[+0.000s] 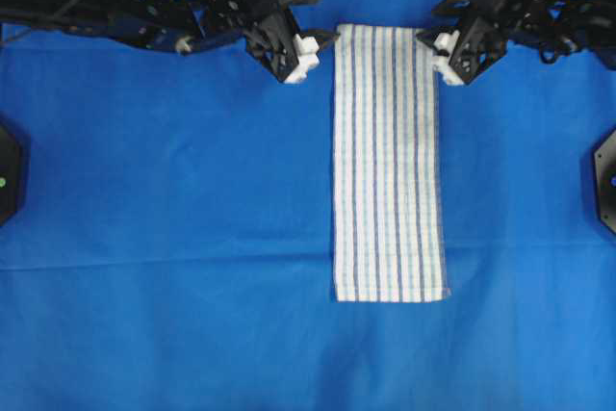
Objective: Fold a vertical towel.
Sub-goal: 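Grasp the towel's top left and right corners with both grippers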
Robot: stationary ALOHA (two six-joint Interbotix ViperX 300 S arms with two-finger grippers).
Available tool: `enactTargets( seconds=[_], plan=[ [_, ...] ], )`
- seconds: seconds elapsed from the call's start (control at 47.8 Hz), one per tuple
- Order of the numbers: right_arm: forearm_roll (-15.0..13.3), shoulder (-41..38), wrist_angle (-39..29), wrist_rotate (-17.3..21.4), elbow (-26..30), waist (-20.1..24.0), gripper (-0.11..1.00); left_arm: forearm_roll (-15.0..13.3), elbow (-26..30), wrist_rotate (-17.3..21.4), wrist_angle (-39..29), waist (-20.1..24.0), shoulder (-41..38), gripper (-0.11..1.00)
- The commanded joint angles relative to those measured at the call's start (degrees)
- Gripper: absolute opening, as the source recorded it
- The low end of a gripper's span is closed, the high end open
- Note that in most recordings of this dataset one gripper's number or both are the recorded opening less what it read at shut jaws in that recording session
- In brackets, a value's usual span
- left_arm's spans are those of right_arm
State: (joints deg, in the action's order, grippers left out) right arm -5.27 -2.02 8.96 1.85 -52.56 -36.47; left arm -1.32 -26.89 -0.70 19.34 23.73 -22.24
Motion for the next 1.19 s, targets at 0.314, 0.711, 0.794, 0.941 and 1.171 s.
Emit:
enactTargets(
  seconds=[0.314,0.711,0.794,0.941,1.171],
  plan=[
    [-0.4,-2.2,0.8,-0.1,1.1,-0.8,0.58,-0.1,4.4,0.3,-0.3,0.1,-3.9,0.73],
    [-0.3,-2.2,0.4,0.0,1.0,-0.8,0.05,0.0,5.9,5.5,-3.5,-1.5,-4.7,0.03],
    [-0.4,-2.2,0.5,0.0,1.0,-0.7,0.05,0.0,6.0,5.7,-3.8,-1.5,-4.7,0.03],
    [-0.4,-1.8,0.7,0.0,1.4,-0.8,0.05,0.0,6.2,6.6,-4.4,-1.2,-4.1,0.03],
    [-0.3,3.1,-0.9,0.0,1.9,-1.0,0.05,0.0,6.4,8.9,-6.2,-0.1,0.1,0.03]
  ],
)
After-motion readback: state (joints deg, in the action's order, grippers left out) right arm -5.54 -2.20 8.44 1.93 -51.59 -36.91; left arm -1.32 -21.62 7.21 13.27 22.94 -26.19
